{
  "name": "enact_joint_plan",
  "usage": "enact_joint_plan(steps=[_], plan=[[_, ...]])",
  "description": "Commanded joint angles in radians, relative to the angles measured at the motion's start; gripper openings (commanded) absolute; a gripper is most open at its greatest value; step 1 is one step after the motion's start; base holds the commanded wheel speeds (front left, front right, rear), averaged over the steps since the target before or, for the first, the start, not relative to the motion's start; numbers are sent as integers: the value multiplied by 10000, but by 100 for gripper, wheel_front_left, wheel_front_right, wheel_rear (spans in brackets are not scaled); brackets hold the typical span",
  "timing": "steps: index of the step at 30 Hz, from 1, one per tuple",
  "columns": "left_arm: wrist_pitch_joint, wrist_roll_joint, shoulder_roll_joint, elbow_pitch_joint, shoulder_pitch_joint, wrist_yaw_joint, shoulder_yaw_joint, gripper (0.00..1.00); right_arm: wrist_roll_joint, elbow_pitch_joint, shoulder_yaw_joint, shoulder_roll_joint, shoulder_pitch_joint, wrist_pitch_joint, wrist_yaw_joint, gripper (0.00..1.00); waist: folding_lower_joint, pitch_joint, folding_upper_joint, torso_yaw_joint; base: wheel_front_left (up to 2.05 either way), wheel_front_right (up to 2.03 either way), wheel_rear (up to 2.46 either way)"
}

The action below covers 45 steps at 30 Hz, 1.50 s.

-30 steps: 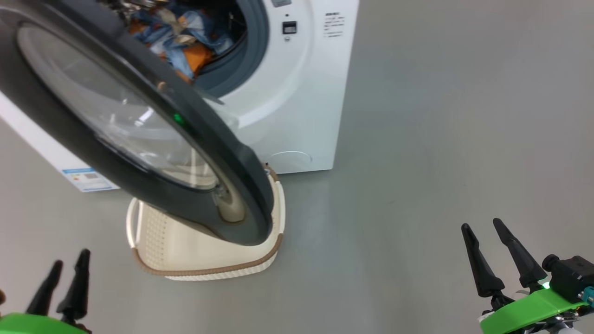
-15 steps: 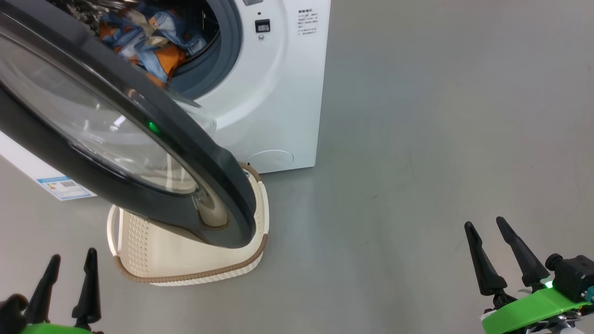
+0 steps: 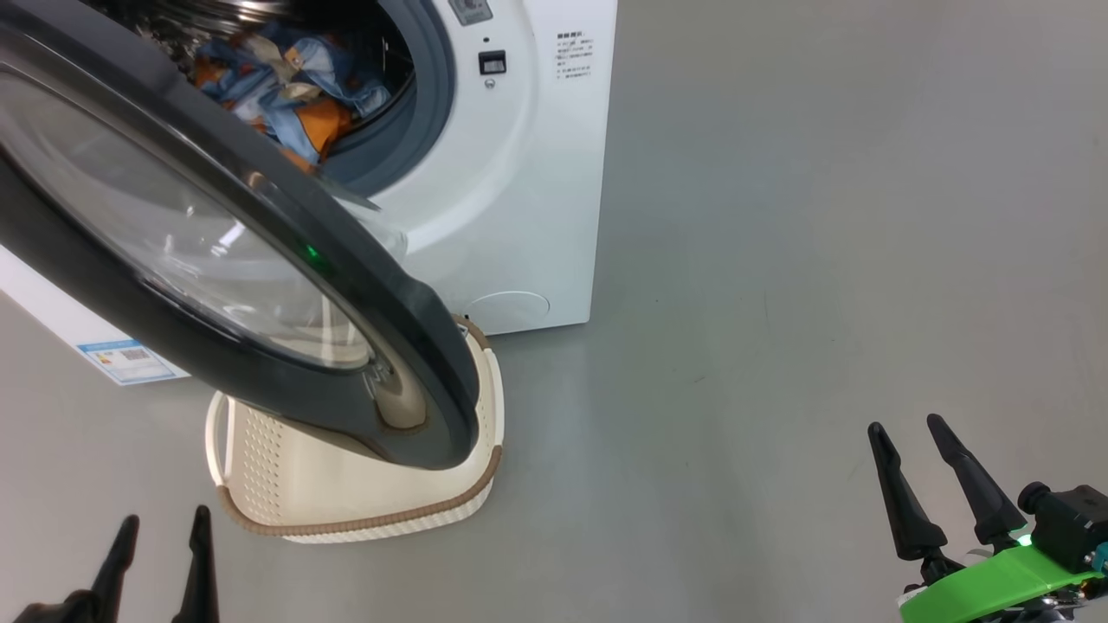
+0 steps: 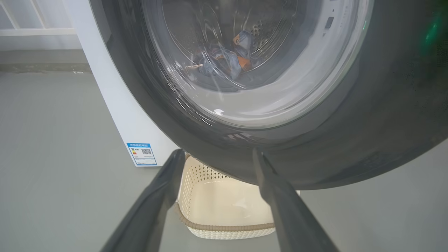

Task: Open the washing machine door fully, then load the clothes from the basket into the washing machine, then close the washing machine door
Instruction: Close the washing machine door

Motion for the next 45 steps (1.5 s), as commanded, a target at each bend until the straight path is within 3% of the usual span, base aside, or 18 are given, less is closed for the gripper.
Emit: enact_joint_plan(steps=[1, 10, 11, 12, 13, 14, 25, 36, 45], plan=[[-64, 74, 54, -141, -89, -15, 421, 100, 5, -204, 187, -130, 86, -120, 29, 100, 0, -40, -1, 15, 0, 0, 0], [-64, 165, -113, -288, -57, -15, 434, 100, 46, -250, 159, -106, 99, -120, 29, 100, 0, -217, -1, 222, 0, 0, 0], [-64, 156, -120, -310, -61, -15, 395, 100, 71, -283, 187, -91, 75, -120, 29, 85, 0, -236, -1, 270, 0, 0, 0], [-64, 148, -127, -344, -63, -15, 361, 100, 103, -316, 222, -75, 29, -120, 29, 49, 0, -247, -1, 313, 0, 0, 0], [-64, 140, -140, -391, -66, -15, 346, 100, 132, -353, 260, -56, -32, -120, 29, 35, 0, -262, -1, 357, 0, 0, 0], [-64, 130, -162, -450, -66, -15, 339, 100, 146, -414, 322, -40, -103, -120, 29, 0, 0, -279, -1, 410, 0, 0, 0], [-64, 162, -409, -824, 49, -15, 216, 100, 99, -1424, 1499, 87, -1533, -120, 29, 0, 0, -538, -1, 1082, 0, 0, 0], [-64, 194, -586, -998, 68, -15, -7, 100, 212, -2556, 3659, 390, -3286, -120, 29, 0, 0, -730, -1, 2054, 0, 0, 0], [-64, 102, -756, -992, 4, -15, -260, 100, 764, -1707, 5873, 769, -3659, -120, 29, 0, 0, -589, -1, 2684, 0, 0, 0]])
